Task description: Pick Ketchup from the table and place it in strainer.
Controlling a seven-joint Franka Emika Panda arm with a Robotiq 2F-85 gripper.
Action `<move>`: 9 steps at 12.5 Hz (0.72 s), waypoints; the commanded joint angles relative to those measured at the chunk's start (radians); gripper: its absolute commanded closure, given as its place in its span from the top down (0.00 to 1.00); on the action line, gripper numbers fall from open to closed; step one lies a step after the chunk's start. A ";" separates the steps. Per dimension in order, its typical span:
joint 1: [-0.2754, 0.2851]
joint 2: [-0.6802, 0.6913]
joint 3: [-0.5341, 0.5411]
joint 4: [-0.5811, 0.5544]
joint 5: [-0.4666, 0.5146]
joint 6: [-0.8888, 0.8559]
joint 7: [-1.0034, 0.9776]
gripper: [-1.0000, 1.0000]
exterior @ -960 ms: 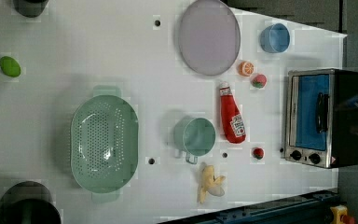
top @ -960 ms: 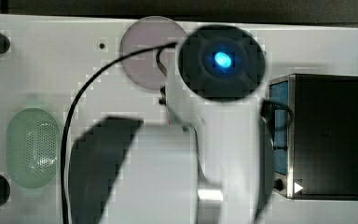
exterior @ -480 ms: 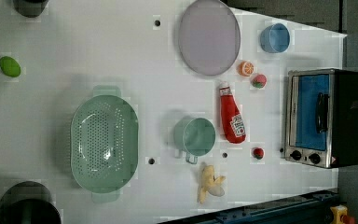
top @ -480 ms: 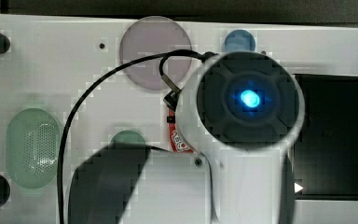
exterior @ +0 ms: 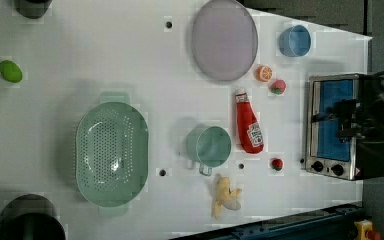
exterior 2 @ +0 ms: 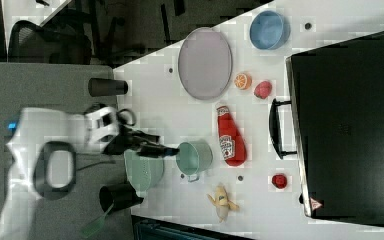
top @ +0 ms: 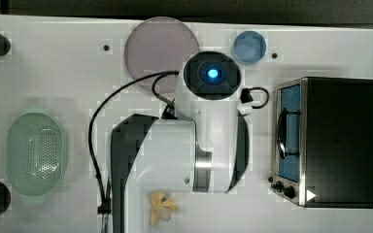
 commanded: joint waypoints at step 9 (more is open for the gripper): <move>0.003 0.157 0.013 -0.294 -0.032 0.528 -0.525 1.00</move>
